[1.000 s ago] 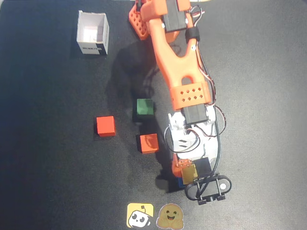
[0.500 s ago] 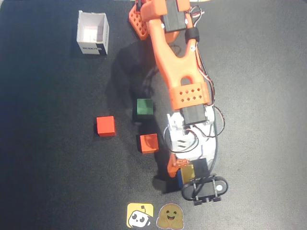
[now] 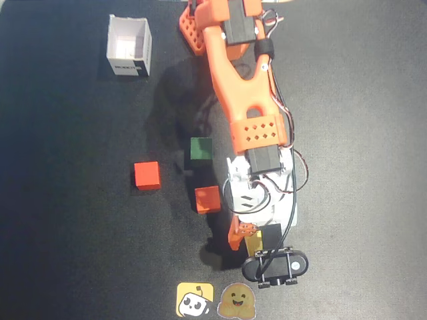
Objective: Put the yellow cube on top of the blue cube.
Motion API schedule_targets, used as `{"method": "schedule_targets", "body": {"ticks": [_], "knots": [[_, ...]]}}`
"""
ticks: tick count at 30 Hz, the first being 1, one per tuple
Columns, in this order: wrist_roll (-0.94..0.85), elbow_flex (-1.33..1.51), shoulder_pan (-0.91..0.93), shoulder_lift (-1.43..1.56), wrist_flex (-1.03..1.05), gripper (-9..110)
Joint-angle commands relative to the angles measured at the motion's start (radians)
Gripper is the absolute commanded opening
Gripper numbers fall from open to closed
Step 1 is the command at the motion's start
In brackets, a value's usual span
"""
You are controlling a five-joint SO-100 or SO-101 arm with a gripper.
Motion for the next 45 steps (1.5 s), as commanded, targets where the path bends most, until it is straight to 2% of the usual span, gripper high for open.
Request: {"method": "schedule_targets", "body": {"ticks": [1, 17, 20, 23, 24, 35, 45], "knots": [[0.014, -0.051, -0.005, 0.035, 0.005, 24], [0.032, 0.087, -0.002, 0.298, 0.029, 23], [0.025, 0.204, 0.014, 0.436, 0.025, 18], [0.009, 0.359, 0.044, 0.597, 0.009, 5], [0.002, 0.413, 0.058, 0.65, 0.005, 4], [-0.209, 0.885, 0.259, 1.114, -0.035, 0], [-0.17, 1.21, 0.272, 1.439, -0.095, 0]]}}
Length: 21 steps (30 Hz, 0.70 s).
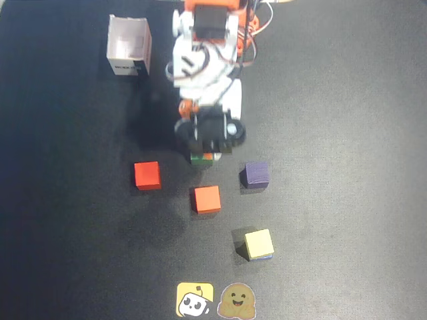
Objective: Put the yellow cube on top of the blue cube.
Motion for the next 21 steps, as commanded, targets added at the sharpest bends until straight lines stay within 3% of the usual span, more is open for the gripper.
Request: {"method": "schedule_targets", "body": {"ticks": [1, 12, 14, 21], "knots": [[-0.014, 0.063, 0.006, 0.114, -0.017, 0], [-0.083, 0.249, 0.009, 0.391, 0.06, 0], [-0.098, 0.252, 0.011, 0.525, 0.163, 0], [-0.104, 0.252, 0.011, 0.54, 0.341, 0]]}}
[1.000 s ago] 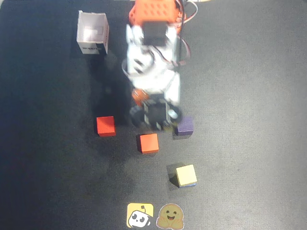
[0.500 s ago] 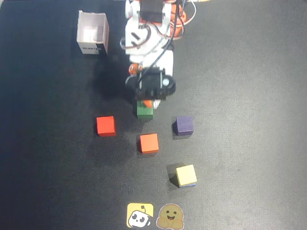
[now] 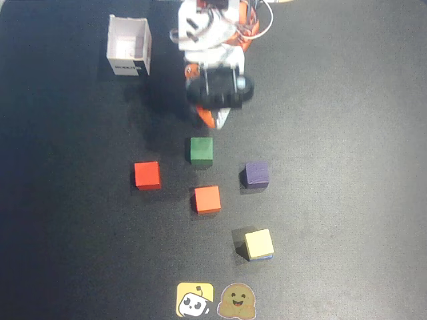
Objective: Put the yellow cube on top of the blue cube.
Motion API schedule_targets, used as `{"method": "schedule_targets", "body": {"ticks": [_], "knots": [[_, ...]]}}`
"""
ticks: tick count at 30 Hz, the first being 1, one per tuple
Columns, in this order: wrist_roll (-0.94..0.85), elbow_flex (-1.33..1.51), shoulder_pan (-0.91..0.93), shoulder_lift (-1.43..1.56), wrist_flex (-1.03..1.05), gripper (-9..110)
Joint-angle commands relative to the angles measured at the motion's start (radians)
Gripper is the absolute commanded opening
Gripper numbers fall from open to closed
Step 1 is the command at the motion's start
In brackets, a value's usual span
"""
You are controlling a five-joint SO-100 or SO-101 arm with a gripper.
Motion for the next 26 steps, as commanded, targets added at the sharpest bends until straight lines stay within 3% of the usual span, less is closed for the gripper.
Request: {"method": "schedule_targets", "body": {"ticks": [1, 8, 26], "knots": [[-0.008, -0.005, 0.008, 0.008, 0.078, 0], [-0.135, -0.005, -0.002, 0.008, 0.127, 0], [-0.14, -0.005, -0.002, 0.008, 0.127, 0]]}}
